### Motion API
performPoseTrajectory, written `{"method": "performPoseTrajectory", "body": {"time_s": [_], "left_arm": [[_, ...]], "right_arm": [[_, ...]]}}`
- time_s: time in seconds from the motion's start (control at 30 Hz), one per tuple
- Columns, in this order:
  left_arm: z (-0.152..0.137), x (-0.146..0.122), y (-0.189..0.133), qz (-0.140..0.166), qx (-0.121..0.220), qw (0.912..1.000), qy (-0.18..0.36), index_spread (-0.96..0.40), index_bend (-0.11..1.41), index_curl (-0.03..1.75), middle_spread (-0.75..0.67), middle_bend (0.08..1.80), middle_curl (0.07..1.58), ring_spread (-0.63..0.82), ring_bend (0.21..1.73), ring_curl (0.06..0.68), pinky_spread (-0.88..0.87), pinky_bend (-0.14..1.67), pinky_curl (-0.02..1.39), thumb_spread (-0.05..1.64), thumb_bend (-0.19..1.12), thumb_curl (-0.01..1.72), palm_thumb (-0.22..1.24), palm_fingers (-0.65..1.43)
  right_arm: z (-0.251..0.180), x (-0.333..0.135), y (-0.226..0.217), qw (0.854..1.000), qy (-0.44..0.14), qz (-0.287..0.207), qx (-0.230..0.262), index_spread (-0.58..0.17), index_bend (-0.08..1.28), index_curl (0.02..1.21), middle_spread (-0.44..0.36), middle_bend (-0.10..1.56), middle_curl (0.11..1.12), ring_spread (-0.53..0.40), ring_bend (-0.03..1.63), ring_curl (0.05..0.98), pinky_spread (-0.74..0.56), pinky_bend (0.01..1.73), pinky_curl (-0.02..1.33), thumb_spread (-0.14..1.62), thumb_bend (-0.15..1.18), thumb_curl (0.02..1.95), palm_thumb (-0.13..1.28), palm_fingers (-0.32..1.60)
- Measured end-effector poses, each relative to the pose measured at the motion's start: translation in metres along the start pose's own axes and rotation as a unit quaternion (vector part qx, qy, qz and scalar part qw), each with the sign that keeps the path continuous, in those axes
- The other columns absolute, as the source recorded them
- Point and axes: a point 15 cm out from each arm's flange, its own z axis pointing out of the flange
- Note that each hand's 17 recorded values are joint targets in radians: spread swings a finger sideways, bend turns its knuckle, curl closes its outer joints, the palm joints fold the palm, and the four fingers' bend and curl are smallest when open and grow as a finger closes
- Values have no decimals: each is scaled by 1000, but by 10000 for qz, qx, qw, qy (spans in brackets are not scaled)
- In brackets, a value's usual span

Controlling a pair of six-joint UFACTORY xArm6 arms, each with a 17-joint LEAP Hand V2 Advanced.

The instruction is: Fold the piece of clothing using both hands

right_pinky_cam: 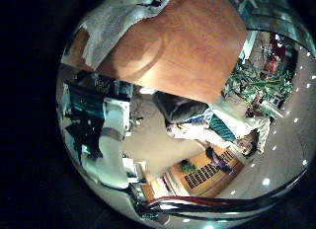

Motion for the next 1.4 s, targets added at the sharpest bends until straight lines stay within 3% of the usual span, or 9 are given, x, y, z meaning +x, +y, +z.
{"method": "performPoseTrajectory", "body": {"time_s": [0.2, 0.47, 0.87, 1.13, 1.2, 1.3, 1.4], "left_arm": [[-24, 0, 6, 126, -163, 9998, -8, -501, 617, 646, -454, 913, 798, -446, 1233, 469, -574, 1068, 571, 1306, -11, 342, 446, 1137], [-45, 6, 12, 203, -321, 9993, -16, -579, 652, 777, -499, 963, 840, -442, 1282, 497, -598, 1104, 613, 1372, -7, 311, 451, 1088], [-63, 9, 14, 225, -623, 9978, 5, -634, 600, 920, -522, 970, 865, -440, 1295, 508, -596, 1117, 648, 1391, -7, 295, 458, 1075], [-69, 8, 19, 242, -723, 9971, 44, -662, 553, 991, -527, 968, 872, -438, 1296, 510, -591, 1108, 662, 1386, -7, 294, 473, 1080], [-73, 7, 20, 250, -726, 9970, 50, -668, 545, 1007, -527, 966, 874, -437, 1295, 510, -591, 1105, 665, 1385, -7, 293, 474, 1080], [-78, 5, 23, 253, -765, 9967, 69, -678, 531, 1030, -529, 964, 876, -437, 1294, 511, -592, 1101, 669, 1384, -8, 292, 475, 1082], [-81, 3, 27, 262, -803, 9964, 87, -689, 522, 1051, -530, 960, 877, -437, 1294, 510, -593, 1096, 672, 1384, -8, 291, 476, 1086]], "right_arm": [[22, -24, -13, 9990, 135, -382, -183, -309, 154, 267, -110, 480, 451, -166, 827, 299, 166, 582, 179, 1186, -9, 241, 299, 374], [86, -43, -48, 9968, 323, -726, 37, -282, 187, 305, -151, 507, 485, -231, 870, 327, 78, 611, 170, 1108, -21, 263, 351, 381], [120, -66, -72, 9946, 539, -872, -187, -235, 182, 354, -110, 425, 484, -193, 822, 338, 50, 662, 172, 1033, -27, 275, 332, 237], [141, -57, -85, 9911, 1000, -768, -432, -221, 175, 359, -102, 414, 483, -182, 827, 346, 38, 670, 167, 1020, -13, 298, 410, 257], [144, -53, -86, 9902, 1098, -725, -473, -233, 157, 351, -121, 435, 492, -226, 890, 358, -45, 736, 173, 1036, 4, 314, 481, 381], [144, -53, -88, 9903, 1107, -716, -435, -282, 142, 332, -186, 499, 533, -282, 1036, 402, -275, 990, 228, 1049, 8, 337, 565, 710], [138, -54, -94, 9909, 1111, -720, -244, -355, 217, 363, -236, 613, 602, -300, 1115, 449, -368, 1117, 285, 1057, 21, 363, 660, 977]]}}
